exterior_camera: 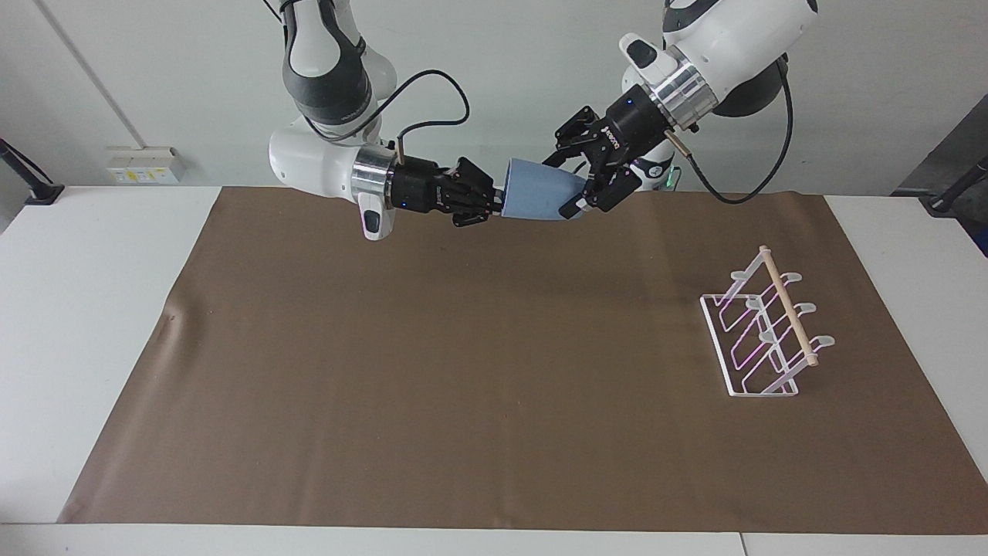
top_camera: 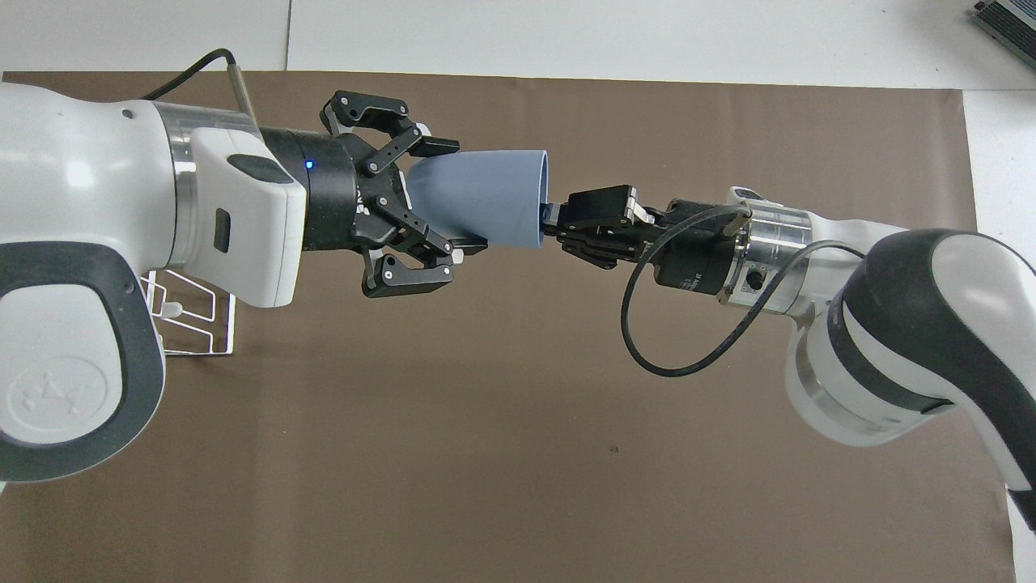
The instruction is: Hang cup on cup holder
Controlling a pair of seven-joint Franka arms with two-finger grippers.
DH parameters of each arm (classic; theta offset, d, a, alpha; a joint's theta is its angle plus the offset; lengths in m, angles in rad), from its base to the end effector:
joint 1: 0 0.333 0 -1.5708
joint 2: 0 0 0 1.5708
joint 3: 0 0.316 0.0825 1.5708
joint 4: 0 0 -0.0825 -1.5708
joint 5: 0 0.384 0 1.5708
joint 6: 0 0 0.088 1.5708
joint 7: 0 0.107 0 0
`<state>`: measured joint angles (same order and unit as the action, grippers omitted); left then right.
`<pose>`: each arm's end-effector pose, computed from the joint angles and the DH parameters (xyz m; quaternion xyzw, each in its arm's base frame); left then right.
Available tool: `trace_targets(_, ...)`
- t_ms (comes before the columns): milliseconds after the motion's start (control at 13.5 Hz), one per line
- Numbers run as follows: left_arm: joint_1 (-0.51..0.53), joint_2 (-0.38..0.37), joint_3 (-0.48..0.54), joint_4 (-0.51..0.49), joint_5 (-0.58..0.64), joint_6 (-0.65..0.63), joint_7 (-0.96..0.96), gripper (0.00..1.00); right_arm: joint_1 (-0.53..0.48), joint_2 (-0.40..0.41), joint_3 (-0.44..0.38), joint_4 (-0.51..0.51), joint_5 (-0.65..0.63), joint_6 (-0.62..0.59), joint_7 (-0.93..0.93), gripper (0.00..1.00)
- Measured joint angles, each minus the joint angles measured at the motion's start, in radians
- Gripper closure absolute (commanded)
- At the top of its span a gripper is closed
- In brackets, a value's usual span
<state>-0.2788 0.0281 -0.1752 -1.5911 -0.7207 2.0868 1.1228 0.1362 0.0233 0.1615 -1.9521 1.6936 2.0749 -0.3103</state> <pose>0.5311 -0.2938 0.6673 0.7111 -0.5754 0.3166 0.2509 0.5552 0.2227 0.5271 -0.7284 0.1160 -0.0367 0.6742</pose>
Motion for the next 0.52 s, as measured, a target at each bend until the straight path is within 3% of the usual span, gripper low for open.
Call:
trace_targets(443,-0.002,0.0,0.0,0.0,0.004,0.0,-0.018,1.0,-0.001,0.0,-0.001,-0.002,0.002,-0.004,0.0,1.0)
trace_targets(517,-0.002,0.0,0.0,0.0,0.005,0.0,-0.019,1.0,-0.001,0.0,-0.001,-0.002,0.002,-0.004,0.0,0.88)
